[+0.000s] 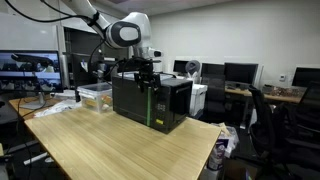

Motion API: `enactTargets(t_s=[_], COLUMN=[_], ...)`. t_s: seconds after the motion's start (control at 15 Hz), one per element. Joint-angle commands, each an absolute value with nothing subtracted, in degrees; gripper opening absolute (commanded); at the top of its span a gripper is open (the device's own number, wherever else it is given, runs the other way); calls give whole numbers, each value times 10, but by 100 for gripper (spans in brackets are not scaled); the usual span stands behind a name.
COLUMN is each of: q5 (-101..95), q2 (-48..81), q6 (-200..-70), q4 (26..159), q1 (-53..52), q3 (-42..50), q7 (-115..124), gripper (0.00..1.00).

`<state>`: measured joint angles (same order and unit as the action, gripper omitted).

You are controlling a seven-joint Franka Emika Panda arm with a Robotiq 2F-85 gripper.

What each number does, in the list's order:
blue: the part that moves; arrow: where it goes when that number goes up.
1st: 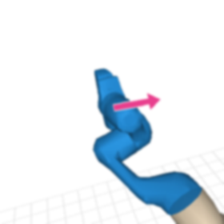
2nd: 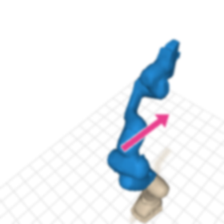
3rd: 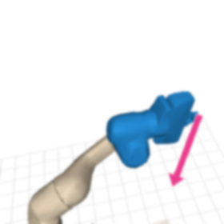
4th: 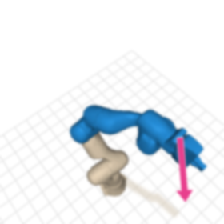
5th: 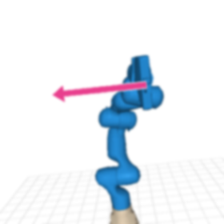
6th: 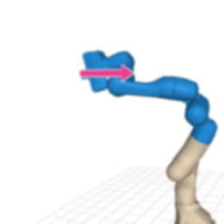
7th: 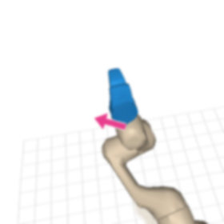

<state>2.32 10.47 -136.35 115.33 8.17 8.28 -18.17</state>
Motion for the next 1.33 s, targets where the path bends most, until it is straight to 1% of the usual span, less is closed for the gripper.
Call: enactTargets(t_s=[0.0, 0.13, 0.2, 0.27, 0.33, 0.53, 0.6, 0.87, 1.0, 1.2, 1.27], q5=[37, 37, 38, 39, 40, 37, 34, 22, -12, -57, -61], q2=[108, 100, 96, 88, 82, 60, 47, 17, -28, -102, -121], q6=[-1379, -1388, -1395, -1397, -1396, -1392, -1399, -1404, -1412, -1381, -1380], q4=[1148, 1153, 1156, 1164, 1170, 1194, 1212, 1252, 1306, 1378, 1394], q1=[97, 101, 104, 104, 103, 98, 96, 91, 87, 91, 92], q3=[74, 74, 74, 73, 72, 67, 67, 73, 82, 82, 80], q7=[-201, -205, -206, -206, -206, -196, -192, -147, -110, -48, -32], gripper=[60, 44, 27, 19, 12, 2, 8, 8, 7, 7, 17])
